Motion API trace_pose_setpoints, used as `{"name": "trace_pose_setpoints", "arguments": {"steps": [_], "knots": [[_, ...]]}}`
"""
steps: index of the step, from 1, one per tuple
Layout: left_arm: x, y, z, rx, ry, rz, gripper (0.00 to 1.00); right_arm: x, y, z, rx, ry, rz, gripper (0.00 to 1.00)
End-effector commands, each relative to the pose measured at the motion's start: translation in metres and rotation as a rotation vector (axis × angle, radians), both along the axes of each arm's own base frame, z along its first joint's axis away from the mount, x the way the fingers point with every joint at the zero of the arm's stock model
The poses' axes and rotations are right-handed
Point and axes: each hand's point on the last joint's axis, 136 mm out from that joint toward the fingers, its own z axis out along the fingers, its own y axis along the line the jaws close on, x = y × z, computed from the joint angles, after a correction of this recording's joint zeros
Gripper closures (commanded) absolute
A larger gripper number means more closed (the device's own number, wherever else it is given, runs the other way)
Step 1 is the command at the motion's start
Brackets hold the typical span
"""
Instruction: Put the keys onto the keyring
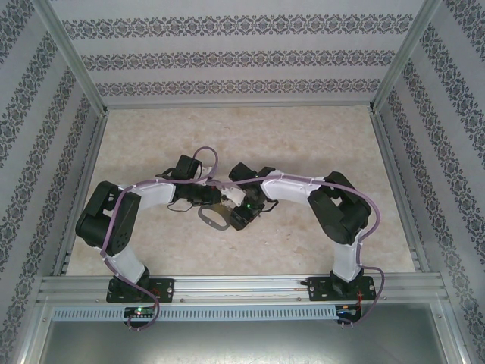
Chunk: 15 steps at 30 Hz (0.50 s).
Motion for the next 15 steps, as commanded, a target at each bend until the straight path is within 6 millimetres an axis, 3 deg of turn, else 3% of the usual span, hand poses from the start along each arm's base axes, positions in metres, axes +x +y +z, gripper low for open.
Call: {"name": "trace_pose_setpoints", "arguments": {"steps": [1,10,15], "knots": [[-0.002,-0.009,0.001,-0.031,0.005,-0.015,1.00,0.004,-0.014,-0.013,-0.122,-0.057,0.018,0.48],[-0.005,-0.009,-0.005,-0.031,0.031,-0.024,1.00,0.014,-0.019,-0.022,-0.201,-0.118,0.005,0.52],[-0.007,-0.007,-0.006,-0.027,0.035,-0.021,1.00,0.015,-0.018,-0.021,-0.205,-0.113,0.009,0.74]]}}
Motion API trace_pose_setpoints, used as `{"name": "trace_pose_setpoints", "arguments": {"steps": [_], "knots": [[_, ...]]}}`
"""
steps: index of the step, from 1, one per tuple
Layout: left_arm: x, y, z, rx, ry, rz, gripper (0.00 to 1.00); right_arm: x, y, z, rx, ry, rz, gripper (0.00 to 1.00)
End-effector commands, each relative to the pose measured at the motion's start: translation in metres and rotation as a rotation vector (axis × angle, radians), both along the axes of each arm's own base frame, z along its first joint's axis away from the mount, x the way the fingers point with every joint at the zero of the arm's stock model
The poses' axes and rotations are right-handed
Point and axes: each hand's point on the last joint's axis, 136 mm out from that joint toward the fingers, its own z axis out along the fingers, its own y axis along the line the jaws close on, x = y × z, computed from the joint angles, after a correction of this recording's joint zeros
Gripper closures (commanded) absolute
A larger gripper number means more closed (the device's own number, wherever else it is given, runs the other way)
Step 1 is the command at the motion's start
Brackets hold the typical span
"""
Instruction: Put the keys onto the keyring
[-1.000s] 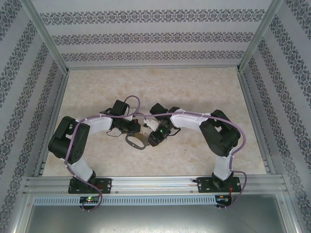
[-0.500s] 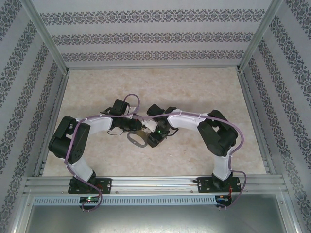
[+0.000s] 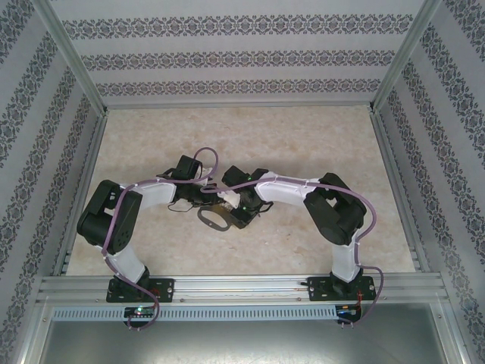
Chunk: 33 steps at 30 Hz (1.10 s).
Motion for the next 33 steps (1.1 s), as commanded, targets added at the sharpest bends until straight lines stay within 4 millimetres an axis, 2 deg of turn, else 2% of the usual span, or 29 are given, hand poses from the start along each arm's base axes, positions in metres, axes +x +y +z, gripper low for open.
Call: {"name": "trace_pose_setpoints", "arguments": {"steps": [1,5,11,16,20,24,29,33], "knots": [[-0.004,-0.005,-0.002,-0.012,0.008,-0.015,1.00,0.007,-0.013,-0.016,-0.083,-0.028,-0.006,0.77],[-0.003,-0.004,-0.002,-0.013,0.007,-0.011,0.99,0.006,-0.014,-0.013,-0.076,-0.031,0.004,0.85],[-0.004,-0.002,0.002,-0.009,-0.004,-0.008,0.81,0.001,-0.008,0.000,-0.012,-0.035,0.035,0.96],[-0.006,0.005,0.015,-0.004,-0.024,0.002,0.73,-0.003,-0.006,0.011,0.023,-0.031,0.050,1.00],[-0.010,0.009,0.032,-0.007,-0.063,-0.011,0.67,-0.009,0.002,0.026,0.089,-0.010,0.056,1.00],[-0.014,0.013,0.053,-0.001,-0.130,-0.032,0.65,-0.017,0.012,0.046,0.192,0.094,0.015,1.00],[-0.015,0.018,0.076,-0.024,-0.213,-0.026,0.63,-0.015,0.013,0.064,0.256,0.151,-0.032,1.00],[-0.020,0.018,0.094,-0.056,-0.281,-0.044,0.63,-0.019,0.021,0.091,0.367,0.253,-0.054,1.00]]}}
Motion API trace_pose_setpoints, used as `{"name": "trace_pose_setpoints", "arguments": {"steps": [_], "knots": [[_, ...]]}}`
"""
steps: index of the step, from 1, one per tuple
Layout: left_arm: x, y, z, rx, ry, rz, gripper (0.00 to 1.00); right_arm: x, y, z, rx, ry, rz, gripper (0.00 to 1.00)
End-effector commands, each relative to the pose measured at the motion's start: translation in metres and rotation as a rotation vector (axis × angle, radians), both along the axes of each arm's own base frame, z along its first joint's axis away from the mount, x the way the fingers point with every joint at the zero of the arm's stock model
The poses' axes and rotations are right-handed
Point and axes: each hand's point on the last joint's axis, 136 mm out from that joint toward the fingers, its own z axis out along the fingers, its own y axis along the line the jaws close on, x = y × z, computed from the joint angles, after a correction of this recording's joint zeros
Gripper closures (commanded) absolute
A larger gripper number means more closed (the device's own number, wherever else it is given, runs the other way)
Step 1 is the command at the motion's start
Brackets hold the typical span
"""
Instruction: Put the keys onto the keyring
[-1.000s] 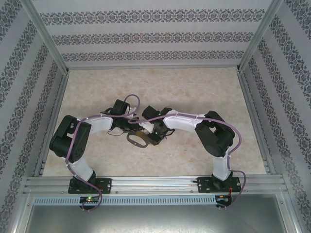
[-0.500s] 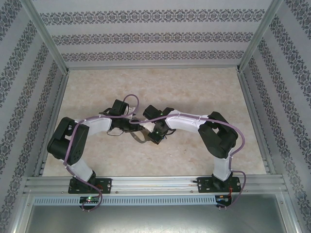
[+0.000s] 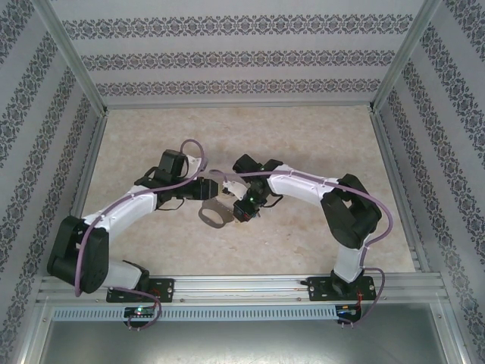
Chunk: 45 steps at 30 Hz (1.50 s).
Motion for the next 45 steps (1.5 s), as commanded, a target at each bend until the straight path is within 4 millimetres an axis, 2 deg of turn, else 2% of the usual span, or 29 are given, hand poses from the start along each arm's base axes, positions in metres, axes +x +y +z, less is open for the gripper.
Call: {"name": "trace_pose_setpoints", "arguments": {"steps": [1,7,10,12,16,23,27,34,41,45], "knots": [[-0.009,0.001,0.010,-0.023,-0.057,-0.042,0.62,-0.008,0.014,0.048,0.158,0.106,-0.018,1.00],[-0.016,0.000,0.047,-0.066,-0.216,-0.079,0.60,0.003,0.022,0.116,0.341,0.261,-0.138,1.00],[-0.018,-0.001,0.067,-0.095,-0.301,-0.096,0.59,0.009,0.021,0.141,0.386,0.276,-0.188,1.00],[-0.020,-0.004,0.088,-0.142,-0.385,-0.115,0.59,0.010,0.020,0.155,0.413,0.286,-0.212,1.00],[-0.024,-0.002,0.126,-0.181,-0.548,-0.114,0.54,0.016,0.018,0.176,0.464,0.303,-0.259,1.00],[-0.033,-0.009,0.149,-0.109,-0.620,-0.182,0.53,0.026,0.015,0.194,0.515,0.305,-0.301,1.00],[-0.034,-0.016,0.158,-0.170,-0.616,-0.193,0.53,0.026,0.015,0.214,0.583,0.222,-0.250,1.00],[-0.040,-0.039,0.187,-0.362,-0.598,-0.305,0.54,0.013,0.010,0.279,0.750,-0.114,-0.068,1.00],[-0.047,-0.046,0.218,-0.497,-0.612,-0.388,0.58,-0.002,-0.002,0.307,0.803,-0.322,0.042,1.00],[-0.048,-0.045,0.232,-0.562,-0.617,-0.410,0.59,-0.003,-0.006,0.314,0.815,-0.388,0.061,1.00]]}}
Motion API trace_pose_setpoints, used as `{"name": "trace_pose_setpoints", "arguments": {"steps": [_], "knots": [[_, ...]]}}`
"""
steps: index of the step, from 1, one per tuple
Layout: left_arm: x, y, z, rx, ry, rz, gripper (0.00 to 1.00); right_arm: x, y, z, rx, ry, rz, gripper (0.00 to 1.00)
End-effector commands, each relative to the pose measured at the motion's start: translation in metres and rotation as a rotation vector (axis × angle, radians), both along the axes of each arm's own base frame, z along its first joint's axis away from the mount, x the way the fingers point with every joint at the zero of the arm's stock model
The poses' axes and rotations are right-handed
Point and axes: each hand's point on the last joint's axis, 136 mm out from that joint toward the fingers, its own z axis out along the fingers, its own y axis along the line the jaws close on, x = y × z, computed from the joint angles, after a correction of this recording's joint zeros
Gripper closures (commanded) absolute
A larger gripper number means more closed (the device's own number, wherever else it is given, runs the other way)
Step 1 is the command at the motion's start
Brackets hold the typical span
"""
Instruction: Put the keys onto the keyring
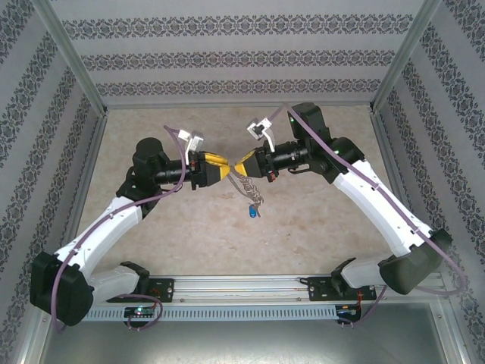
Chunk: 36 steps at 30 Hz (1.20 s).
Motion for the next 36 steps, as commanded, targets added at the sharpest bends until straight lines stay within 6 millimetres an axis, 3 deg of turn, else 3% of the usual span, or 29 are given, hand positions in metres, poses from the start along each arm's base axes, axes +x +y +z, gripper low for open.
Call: {"name": "trace_pose_setpoints", "arguments": {"steps": [1,10,31,36], "knots": [[-0.009,0.000,0.033,-0.085,-0.059,-0.080,0.59,-0.001,0.000,0.017,0.038,-0.138,0.019,1.00],[-0.011,0.006,0.062,-0.167,-0.083,-0.134,0.60,-0.007,-0.003,0.024,0.053,-0.154,0.049,1.00],[-0.012,0.004,0.070,-0.191,-0.110,-0.171,0.57,-0.005,-0.003,0.033,0.077,-0.151,0.051,1.00],[-0.005,0.007,0.067,-0.200,-0.098,-0.141,0.63,-0.003,-0.003,0.031,0.069,-0.149,0.040,1.00]]}}
